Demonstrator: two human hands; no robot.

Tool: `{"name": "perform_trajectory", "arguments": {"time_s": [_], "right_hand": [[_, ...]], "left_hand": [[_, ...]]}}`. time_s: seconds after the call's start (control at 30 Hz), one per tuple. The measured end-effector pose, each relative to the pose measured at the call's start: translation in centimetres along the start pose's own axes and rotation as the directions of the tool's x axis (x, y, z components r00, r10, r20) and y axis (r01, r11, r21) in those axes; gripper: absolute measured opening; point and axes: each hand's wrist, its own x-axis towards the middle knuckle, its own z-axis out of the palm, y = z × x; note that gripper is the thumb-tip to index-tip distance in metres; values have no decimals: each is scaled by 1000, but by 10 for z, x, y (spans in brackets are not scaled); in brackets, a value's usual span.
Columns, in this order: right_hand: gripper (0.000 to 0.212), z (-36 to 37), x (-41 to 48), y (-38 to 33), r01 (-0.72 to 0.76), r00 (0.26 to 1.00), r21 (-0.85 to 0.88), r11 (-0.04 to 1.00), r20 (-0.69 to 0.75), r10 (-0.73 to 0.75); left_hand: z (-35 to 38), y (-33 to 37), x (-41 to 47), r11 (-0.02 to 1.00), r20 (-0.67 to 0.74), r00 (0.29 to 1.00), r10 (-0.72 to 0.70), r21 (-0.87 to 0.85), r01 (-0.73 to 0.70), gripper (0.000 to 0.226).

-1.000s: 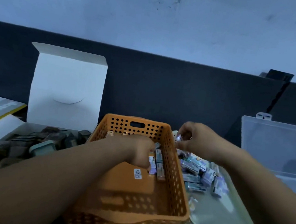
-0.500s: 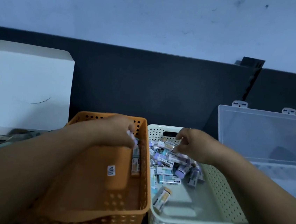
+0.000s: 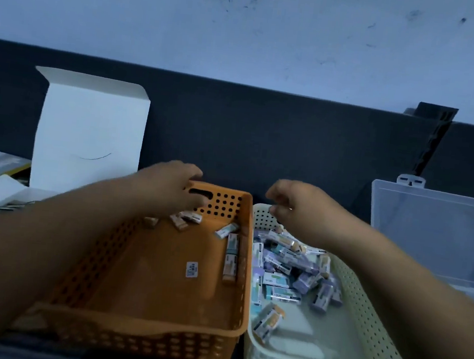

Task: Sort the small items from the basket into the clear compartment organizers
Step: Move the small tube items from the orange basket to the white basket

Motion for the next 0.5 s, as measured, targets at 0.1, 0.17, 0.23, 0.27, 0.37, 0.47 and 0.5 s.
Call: {"name": "perform_trajectory", "arguments": {"time_s": [0.1,0.17,0.23,0.27,0.37,0.47,0.5], "right_hand": [[15,14,18,-34,73,993,4,997,89,-74],[16,26,34,-56,103,982,-6,995,159,-101],[23,41,53,-75,119,965,-78,990,245,-96],[26,49,61,-81,123,953,-134,983,292,-79],[27,74,84,-97,116,917,-263,958,399,-1],[32,97,102,-106,63,913,-250,966,404,45],[33,104,106,-109,44,915,-239,970,400,57]], "left_hand": [[-11,-44,-11,991,20,997,-73,118,71,40],[-13,-67,-20,983,89,989,-120,151,105,39],[-10,-84,-27,984,149,980,-131,136,111,48],[-6,-89,-29,989,165,978,-125,101,109,53],[2,-102,-31,995,145,984,-102,6,102,58],[9,-110,-28,999,104,993,-48,27,45,47],[10,-113,-26,999,99,994,-40,32,37,45]]}}
